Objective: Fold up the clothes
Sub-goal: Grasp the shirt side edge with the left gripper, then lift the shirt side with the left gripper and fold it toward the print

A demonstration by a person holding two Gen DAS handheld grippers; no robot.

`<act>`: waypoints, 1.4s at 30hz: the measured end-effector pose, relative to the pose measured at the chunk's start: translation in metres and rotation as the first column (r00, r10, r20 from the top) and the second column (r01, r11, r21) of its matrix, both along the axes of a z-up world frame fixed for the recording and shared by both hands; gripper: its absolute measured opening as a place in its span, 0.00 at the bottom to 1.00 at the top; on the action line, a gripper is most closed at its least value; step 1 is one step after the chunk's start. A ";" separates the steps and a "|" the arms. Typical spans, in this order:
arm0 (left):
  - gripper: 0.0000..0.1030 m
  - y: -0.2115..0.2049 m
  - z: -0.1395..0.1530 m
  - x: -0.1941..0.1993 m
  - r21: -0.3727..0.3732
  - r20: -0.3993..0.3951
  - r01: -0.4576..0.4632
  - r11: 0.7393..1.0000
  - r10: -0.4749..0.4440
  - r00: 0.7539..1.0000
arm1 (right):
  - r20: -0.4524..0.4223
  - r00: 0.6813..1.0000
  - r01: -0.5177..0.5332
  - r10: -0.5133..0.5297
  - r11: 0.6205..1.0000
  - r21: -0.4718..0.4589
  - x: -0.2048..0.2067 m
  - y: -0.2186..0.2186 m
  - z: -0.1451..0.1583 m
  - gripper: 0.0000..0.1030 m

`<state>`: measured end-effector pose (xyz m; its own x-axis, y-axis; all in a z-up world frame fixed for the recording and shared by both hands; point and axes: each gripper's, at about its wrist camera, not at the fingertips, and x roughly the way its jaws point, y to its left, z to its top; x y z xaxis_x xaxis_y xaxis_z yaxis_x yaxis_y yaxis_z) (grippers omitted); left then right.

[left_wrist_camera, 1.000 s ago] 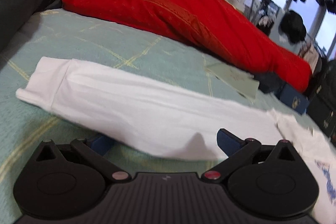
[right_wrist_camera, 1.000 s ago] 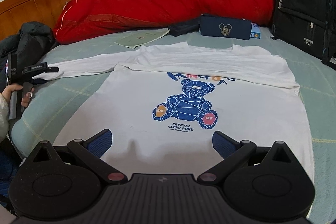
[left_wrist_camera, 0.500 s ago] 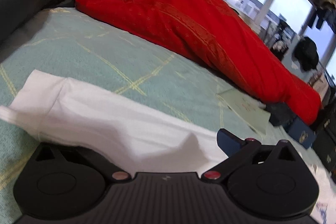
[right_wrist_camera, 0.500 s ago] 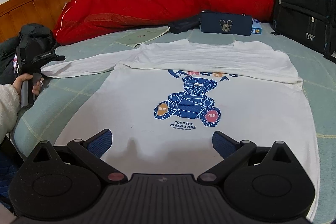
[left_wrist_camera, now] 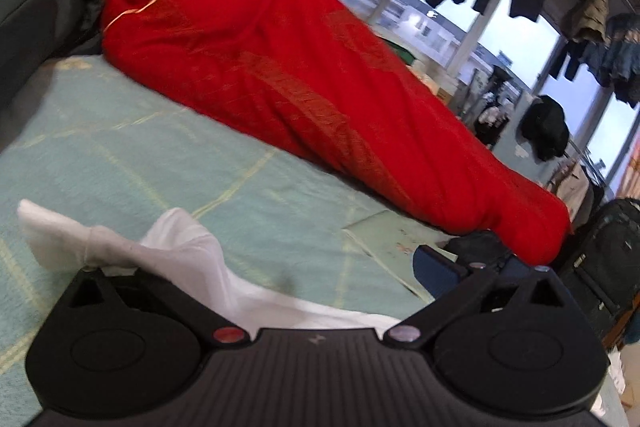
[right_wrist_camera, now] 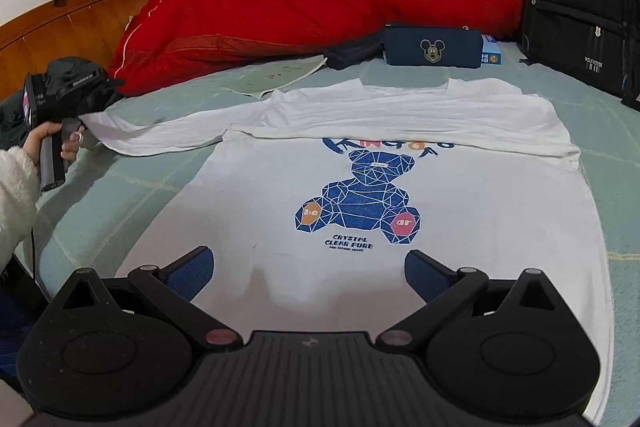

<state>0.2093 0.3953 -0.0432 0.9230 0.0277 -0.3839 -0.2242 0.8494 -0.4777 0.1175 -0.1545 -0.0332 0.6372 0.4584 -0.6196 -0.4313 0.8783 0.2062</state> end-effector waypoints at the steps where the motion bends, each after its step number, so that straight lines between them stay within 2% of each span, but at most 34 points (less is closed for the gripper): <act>1: 0.99 -0.004 0.003 0.001 0.001 0.001 0.007 1.000 -0.007 1.000 | -0.002 1.000 0.000 0.000 1.000 -0.005 -0.001 -0.001 0.000 1.00; 8: 0.99 -0.034 0.029 0.009 0.004 -0.022 0.032 0.999 -0.032 0.999 | -0.012 1.000 -0.004 0.004 0.999 -0.038 -0.007 -0.009 -0.004 1.00; 15: 0.99 -0.072 0.060 0.016 0.038 -0.019 0.083 0.996 -0.082 0.996 | -0.039 0.999 -0.028 0.026 0.997 -0.071 -0.015 -0.018 -0.010 1.00; 27: 0.99 -0.132 0.095 0.040 -0.025 -0.019 0.126 0.992 -0.127 0.992 | -0.006 1.000 -0.026 0.025 1.000 -0.001 -0.030 -0.054 -0.008 1.00; 42: 0.99 -0.210 0.117 0.076 0.010 -0.054 0.184 0.983 -0.183 0.982 | 0.016 0.999 -0.050 0.049 0.998 0.037 -0.039 -0.077 -0.013 1.00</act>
